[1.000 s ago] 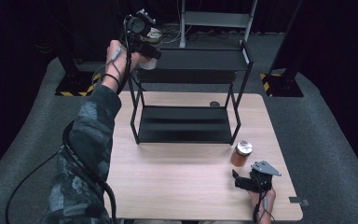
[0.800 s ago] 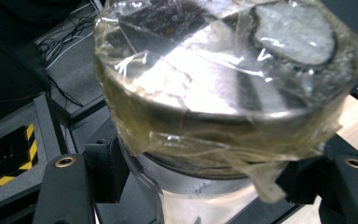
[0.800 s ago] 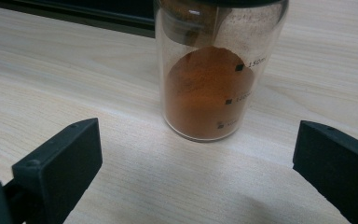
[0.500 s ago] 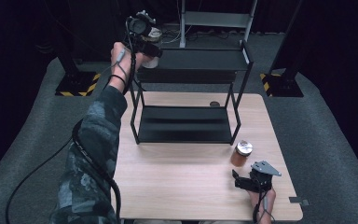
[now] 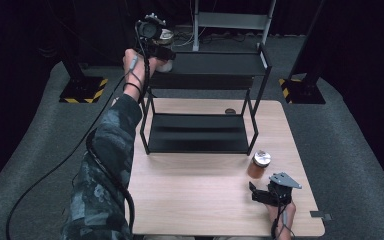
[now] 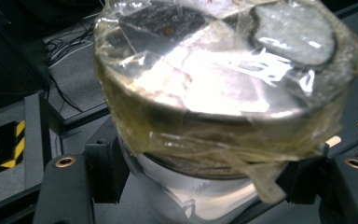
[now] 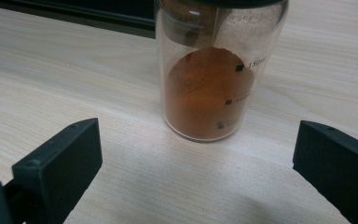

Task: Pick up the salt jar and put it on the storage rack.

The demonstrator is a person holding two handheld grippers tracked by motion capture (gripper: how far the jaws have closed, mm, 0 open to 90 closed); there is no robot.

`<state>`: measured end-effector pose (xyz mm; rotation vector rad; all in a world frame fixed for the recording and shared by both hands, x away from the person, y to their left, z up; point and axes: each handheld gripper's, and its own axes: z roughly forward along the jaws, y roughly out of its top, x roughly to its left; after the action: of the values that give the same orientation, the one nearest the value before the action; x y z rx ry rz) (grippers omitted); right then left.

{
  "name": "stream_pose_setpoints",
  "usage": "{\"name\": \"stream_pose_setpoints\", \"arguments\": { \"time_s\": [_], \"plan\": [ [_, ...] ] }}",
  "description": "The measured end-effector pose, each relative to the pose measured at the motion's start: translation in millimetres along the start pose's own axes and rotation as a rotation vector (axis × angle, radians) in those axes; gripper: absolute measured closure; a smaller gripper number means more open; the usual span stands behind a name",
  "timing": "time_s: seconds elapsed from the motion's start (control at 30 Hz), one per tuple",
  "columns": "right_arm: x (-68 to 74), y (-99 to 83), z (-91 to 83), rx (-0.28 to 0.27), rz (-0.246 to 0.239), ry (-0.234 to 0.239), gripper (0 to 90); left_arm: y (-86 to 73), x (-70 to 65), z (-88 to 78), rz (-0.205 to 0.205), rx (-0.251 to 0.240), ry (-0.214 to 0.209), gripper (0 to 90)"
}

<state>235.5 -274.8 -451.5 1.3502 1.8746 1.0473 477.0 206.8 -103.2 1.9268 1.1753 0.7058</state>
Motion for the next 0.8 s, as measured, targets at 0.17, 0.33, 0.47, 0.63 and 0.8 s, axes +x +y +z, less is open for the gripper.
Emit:
{"name": "stream_pose_setpoints", "arguments": {
  "time_s": [0.17,0.33,0.47,0.63,0.8],
  "plan": [
    [0.2,0.0,0.0,0.0,-0.001,-0.001,0.0,-5.1,0.3,4.9,-0.022,-0.02,0.0,30.9],
    [0.2,0.1,0.0,0.0,-0.001,-0.001,0.0,-10.9,1.7,9.4,-0.054,-0.042,-0.011,30.9],
    [0.3,-0.1,-0.1,0.0,0.0,-0.001,0.0,-14.3,2.3,11.4,-0.072,-0.056,-0.022,30.9],
    [0.6,0.1,0.0,0.001,-0.003,-0.002,0.0,-16.9,0.3,13.5,-0.077,-0.071,-0.025,30.8],
    [1.1,0.2,0.1,0.001,-0.004,-0.004,0.0,-19.1,-5.2,17.0,-0.074,-0.089,-0.024,30.8]
  ]
}}
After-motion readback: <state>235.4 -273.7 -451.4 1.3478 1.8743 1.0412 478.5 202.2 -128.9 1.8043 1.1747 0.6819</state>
